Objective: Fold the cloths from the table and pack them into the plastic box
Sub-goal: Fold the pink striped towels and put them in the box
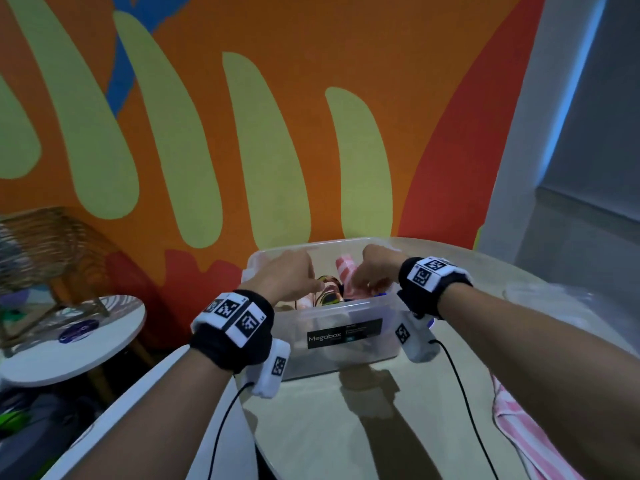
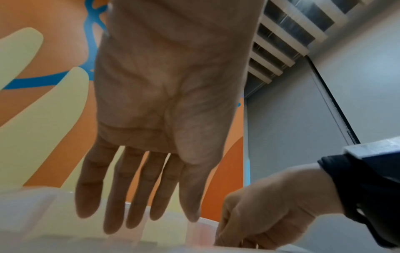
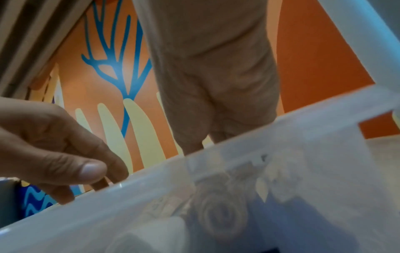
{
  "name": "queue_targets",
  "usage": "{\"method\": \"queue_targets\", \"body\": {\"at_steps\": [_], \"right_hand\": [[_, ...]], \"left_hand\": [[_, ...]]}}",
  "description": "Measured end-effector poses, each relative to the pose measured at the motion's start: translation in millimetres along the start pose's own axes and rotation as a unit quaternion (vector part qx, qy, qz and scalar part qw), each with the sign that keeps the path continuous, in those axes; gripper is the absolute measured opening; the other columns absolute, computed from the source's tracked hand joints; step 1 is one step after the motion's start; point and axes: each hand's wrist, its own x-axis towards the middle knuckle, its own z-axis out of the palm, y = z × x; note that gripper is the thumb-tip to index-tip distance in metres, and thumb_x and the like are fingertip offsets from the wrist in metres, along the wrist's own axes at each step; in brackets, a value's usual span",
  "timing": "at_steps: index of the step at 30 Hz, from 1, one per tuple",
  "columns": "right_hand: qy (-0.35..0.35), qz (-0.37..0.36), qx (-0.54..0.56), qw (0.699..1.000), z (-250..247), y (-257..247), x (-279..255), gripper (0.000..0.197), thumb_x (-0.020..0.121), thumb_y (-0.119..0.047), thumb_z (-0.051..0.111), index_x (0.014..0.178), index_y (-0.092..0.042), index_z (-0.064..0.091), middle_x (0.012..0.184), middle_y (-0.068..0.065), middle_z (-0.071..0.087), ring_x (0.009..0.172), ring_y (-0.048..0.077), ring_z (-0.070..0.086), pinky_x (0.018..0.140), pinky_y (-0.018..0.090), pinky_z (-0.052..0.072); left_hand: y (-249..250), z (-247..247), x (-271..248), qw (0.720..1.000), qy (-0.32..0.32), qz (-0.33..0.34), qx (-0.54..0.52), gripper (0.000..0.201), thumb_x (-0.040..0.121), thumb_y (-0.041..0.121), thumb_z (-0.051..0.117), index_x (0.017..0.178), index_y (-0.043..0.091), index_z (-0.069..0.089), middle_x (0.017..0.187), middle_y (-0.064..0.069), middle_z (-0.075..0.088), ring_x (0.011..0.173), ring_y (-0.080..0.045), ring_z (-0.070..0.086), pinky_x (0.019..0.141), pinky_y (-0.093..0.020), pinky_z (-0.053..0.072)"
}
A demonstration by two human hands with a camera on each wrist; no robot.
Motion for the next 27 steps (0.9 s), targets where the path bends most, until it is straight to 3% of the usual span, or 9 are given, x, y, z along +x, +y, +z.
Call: {"method": "queue_targets", "body": {"at_steps": [3,8,11,14,16,18,21,24,27], "right_hand": [[-0.020,-0.002,-0.050,0.999,6.7,5.2,-2.3,0.027,0.083,-0.034,0.077,0.084,-0.010,0.064,0.078,0.004,0.068,0.065,0.018,0.061,0.061,0.029,0.049],[-0.016,-0.022,0.008,1.000,-9.5,15.6,-12.4,0.027,0.091,-0.029,0.073,0.085,-0.004,0.068,0.086,0.013,0.076,0.066,0.020,0.064,0.062,0.029,0.052],[0.055,-0.071,0.026,0.996,-31.2,25.8,-38.7,0.034,0.093,-0.036,0.072,0.091,-0.002,0.075,0.082,0.010,0.076,0.068,0.018,0.066,0.060,0.030,0.051],[0.070,-0.113,0.016,0.991,-51.3,41.9,-82.9,0.033,0.093,-0.038,0.071,0.082,-0.007,0.077,0.077,0.008,0.077,0.065,0.016,0.066,0.058,0.029,0.049],[0.044,-0.116,0.004,0.992,-58.2,62.6,-112.7,0.031,0.093,-0.035,0.070,0.076,-0.010,0.077,0.073,0.006,0.076,0.061,0.012,0.066,0.055,0.026,0.048],[0.007,-0.097,-0.032,0.995,-58.0,92.7,-134.4,0.029,0.092,-0.031,0.070,0.074,-0.011,0.077,0.071,0.005,0.076,0.060,0.013,0.067,0.053,0.024,0.048],[-0.069,-0.023,-0.086,0.994,-46.5,150.9,-154.7,0.028,0.093,-0.032,0.070,0.078,-0.008,0.077,0.072,0.005,0.076,0.060,0.013,0.068,0.056,0.026,0.051],[-0.117,0.074,-0.138,0.981,-31.7,210.1,-169.5,0.038,0.095,-0.036,0.069,0.083,-0.001,0.074,0.074,0.008,0.077,0.058,0.016,0.068,0.057,0.026,0.055],[-0.153,0.150,-0.174,0.961,-13.7,254.7,-185.5,0.043,0.096,-0.037,0.068,0.072,-0.001,0.066,0.068,0.011,0.074,0.054,0.021,0.068,0.068,0.034,0.064]], "left_hand": [[1.1,-2.8,2.2,0.999,-0.015,-0.022,0.017,0.039,0.097,0.047,0.067,0.109,0.011,0.076,0.106,0.000,0.076,0.076,-0.010,0.060,0.055,-0.021,0.033],[10.2,-5.4,2.4,0.999,-0.010,-0.016,-0.030,0.029,0.097,0.040,0.068,0.105,0.012,0.073,0.105,-0.002,0.072,0.083,-0.017,0.061,0.062,-0.021,0.043],[32.7,-6.7,-0.9,0.993,0.044,0.021,-0.106,0.027,0.098,0.031,0.069,0.108,0.006,0.074,0.110,-0.008,0.074,0.088,-0.019,0.067,0.079,-0.033,0.056],[75.2,-3.2,-9.3,0.980,0.114,0.095,-0.136,0.020,0.099,0.026,0.068,0.109,0.010,0.076,0.106,-0.004,0.076,0.086,-0.016,0.068,0.067,-0.022,0.046],[111.6,9.0,-16.0,0.970,0.120,0.148,-0.154,0.014,0.098,0.020,0.065,0.099,0.016,0.078,0.097,-0.002,0.076,0.083,-0.017,0.068,0.067,-0.029,0.050],[147.9,33.2,-21.1,0.967,0.083,0.178,-0.162,0.018,0.094,0.013,0.061,0.088,0.016,0.078,0.087,-0.005,0.075,0.079,-0.022,0.069,0.070,-0.039,0.056],[194.4,86.8,-25.0,0.969,-0.002,0.204,-0.138,0.018,0.087,0.011,0.058,0.075,0.017,0.071,0.081,-0.008,0.070,0.078,-0.029,0.067,0.069,-0.040,0.055],[225.9,152.2,-24.0,0.964,-0.089,0.220,-0.123,0.018,0.088,0.019,0.058,0.093,0.018,0.075,0.097,-0.011,0.071,0.093,-0.034,0.068,0.080,-0.043,0.056],[242.0,204.2,-27.7,0.971,-0.107,0.188,-0.104,0.029,0.093,0.024,0.061,0.120,0.014,0.067,0.113,-0.017,0.066,0.106,-0.040,0.064,0.086,-0.043,0.052]]}}
